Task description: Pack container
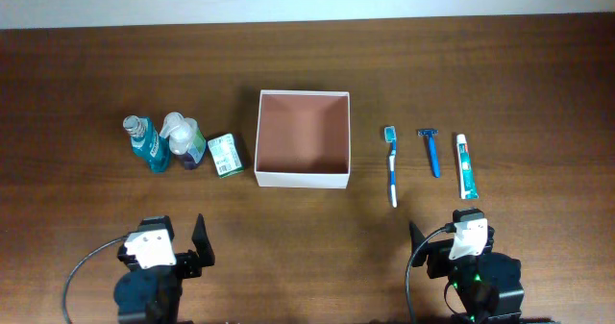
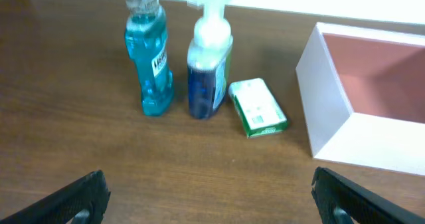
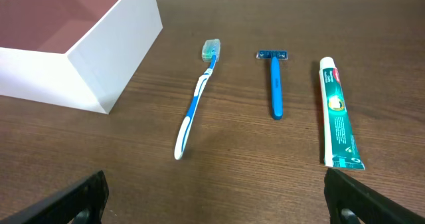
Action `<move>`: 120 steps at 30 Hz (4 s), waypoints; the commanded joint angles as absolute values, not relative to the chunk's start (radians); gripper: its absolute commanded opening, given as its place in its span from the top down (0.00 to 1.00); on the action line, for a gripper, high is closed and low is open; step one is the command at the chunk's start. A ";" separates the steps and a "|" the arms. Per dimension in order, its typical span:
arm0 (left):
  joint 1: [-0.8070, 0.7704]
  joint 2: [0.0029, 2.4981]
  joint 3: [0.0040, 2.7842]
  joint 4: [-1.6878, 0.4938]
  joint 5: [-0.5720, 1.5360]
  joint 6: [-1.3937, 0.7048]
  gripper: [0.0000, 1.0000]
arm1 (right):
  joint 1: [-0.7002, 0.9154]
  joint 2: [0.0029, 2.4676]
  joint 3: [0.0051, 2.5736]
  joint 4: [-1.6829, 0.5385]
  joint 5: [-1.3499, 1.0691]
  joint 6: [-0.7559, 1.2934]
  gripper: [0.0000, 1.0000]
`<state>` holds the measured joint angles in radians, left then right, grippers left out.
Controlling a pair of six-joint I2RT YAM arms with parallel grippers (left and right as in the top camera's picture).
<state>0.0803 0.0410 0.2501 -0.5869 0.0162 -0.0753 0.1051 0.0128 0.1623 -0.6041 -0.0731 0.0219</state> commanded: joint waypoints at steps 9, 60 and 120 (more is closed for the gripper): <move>0.077 0.622 0.852 -0.749 -0.026 0.017 0.01 | 0.097 0.004 0.156 -0.601 -0.079 0.019 0.01; 0.265 2.046 1.833 -1.201 -0.034 0.191 0.75 | 0.097 0.004 0.156 -0.601 -0.079 0.019 0.01; -0.380 2.188 2.174 -1.295 -0.071 -0.120 0.23 | 0.097 0.004 0.156 -0.601 -0.079 0.019 0.01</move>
